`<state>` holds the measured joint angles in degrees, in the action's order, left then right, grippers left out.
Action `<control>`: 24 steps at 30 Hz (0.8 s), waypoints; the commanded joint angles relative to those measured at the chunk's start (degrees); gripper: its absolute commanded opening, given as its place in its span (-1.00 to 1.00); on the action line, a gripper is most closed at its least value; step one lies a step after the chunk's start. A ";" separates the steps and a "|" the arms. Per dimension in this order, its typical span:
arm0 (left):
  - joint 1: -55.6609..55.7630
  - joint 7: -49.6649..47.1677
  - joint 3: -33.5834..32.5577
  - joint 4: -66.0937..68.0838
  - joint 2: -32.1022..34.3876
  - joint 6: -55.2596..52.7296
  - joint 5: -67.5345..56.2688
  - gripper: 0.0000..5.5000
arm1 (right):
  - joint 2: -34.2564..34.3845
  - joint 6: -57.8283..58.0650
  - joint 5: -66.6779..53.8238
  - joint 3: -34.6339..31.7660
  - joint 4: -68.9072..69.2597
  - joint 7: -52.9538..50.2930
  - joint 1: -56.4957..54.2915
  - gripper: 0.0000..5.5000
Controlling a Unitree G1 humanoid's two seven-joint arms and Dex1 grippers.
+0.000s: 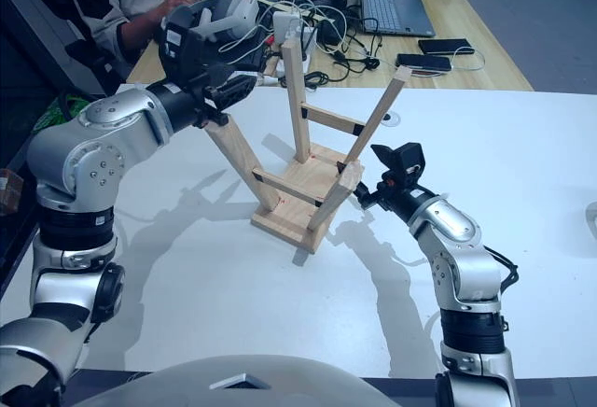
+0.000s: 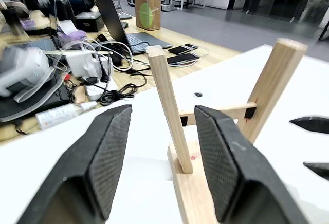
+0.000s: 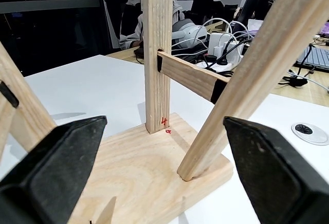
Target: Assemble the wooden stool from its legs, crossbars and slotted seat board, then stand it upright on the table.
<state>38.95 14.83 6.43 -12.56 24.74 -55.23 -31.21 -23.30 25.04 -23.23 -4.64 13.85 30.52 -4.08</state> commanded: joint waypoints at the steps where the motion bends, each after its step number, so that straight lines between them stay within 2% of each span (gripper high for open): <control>1: -3.06 0.93 2.28 2.15 -0.33 -2.91 2.14 -0.19 | -0.21 0.06 0.34 -0.05 -0.16 -0.01 -0.32 0.54; 5: 0.03 -0.18 -2.80 0.87 -2.52 -2.01 1.43 -0.19 | -0.70 0.18 0.47 -0.48 -0.40 -0.04 -0.67 0.54; 8: 3.35 -1.55 -9.71 -0.09 -4.46 -1.95 -1.13 -0.19 | -1.56 -0.59 1.06 -2.12 -1.61 -0.71 -1.70 0.54; 11: 7.23 -4.20 -19.17 1.00 -5.72 -0.48 -4.46 -0.19 | -2.75 -0.32 -0.17 -7.02 -3.34 -2.48 -6.09 0.54; 14: 7.85 -6.33 -24.85 2.43 -4.67 0.36 -5.12 -0.19 | -3.38 3.71 -8.44 -13.53 -2.58 -3.92 -15.32 0.54; 17: 5.30 -7.15 -25.15 2.53 -3.34 0.58 -3.49 -0.19 | -4.81 13.65 -26.92 -17.47 4.74 -3.58 -23.97 0.54; 19: 3.29 -8.25 -25.26 1.94 -4.04 1.16 -2.69 -0.19 | -9.13 20.63 -36.89 -16.34 11.36 0.48 -23.29 0.54; 22: -1.96 -10.86 -24.96 0.34 -5.55 2.77 -0.35 -0.19 | -14.57 26.17 -43.30 -14.63 17.75 4.83 -18.08 0.54; 24: -6.93 -12.10 -23.36 -1.85 -6.37 3.24 1.49 -0.19 | -18.12 26.92 -42.20 -12.91 21.25 7.82 -13.65 0.54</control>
<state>36.63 4.03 -18.47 -12.43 19.52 -52.22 -31.48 -37.61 50.69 -66.22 -19.29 31.76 35.67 -21.67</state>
